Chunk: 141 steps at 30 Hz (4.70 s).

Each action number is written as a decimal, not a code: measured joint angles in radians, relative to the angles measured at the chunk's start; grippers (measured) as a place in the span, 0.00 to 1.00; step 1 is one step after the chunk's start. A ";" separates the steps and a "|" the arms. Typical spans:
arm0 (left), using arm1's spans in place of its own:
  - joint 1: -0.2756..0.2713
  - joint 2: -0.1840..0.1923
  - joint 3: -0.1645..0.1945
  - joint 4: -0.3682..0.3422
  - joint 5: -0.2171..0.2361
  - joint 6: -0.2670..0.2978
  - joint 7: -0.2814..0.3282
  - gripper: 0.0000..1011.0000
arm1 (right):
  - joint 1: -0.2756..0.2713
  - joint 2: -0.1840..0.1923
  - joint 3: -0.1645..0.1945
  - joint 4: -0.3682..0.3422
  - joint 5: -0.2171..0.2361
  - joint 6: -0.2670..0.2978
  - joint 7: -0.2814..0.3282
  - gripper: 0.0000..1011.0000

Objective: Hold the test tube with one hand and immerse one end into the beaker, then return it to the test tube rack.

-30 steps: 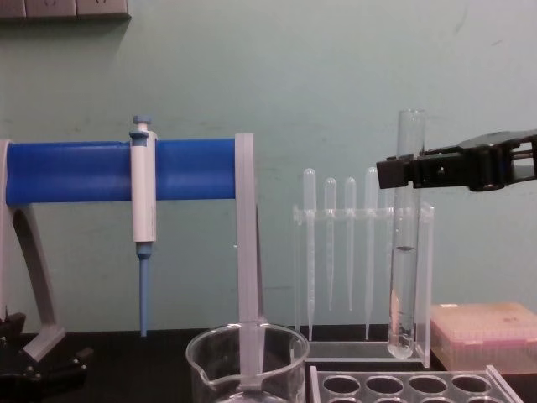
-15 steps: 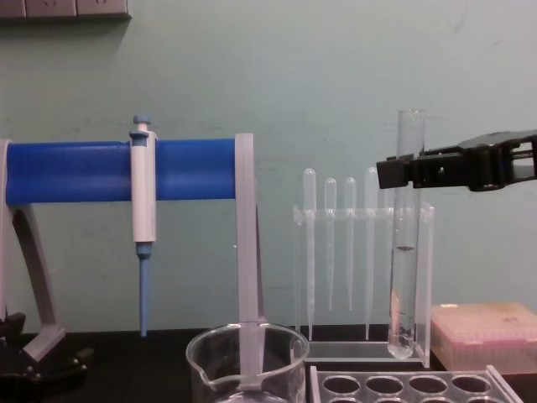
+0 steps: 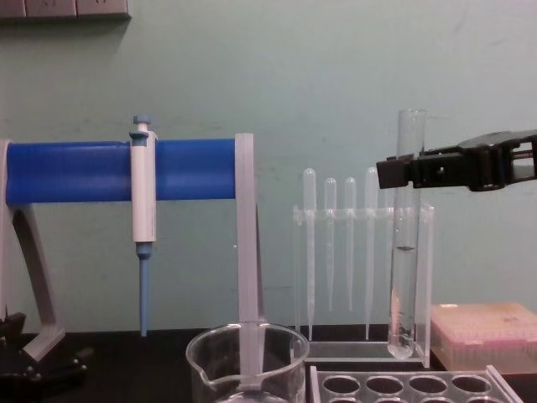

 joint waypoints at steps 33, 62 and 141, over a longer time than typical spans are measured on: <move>0.000 0.000 0.000 0.000 0.000 0.000 0.000 0.99 | 0.000 0.000 0.000 0.000 0.000 0.000 0.000 0.24; 0.000 0.000 0.000 0.000 0.000 0.000 0.000 0.99 | 0.000 0.000 0.000 0.000 0.000 0.000 0.000 0.24; 0.000 0.000 0.000 0.000 0.000 0.000 0.000 0.99 | 0.000 0.000 0.000 0.000 0.000 0.000 0.000 0.24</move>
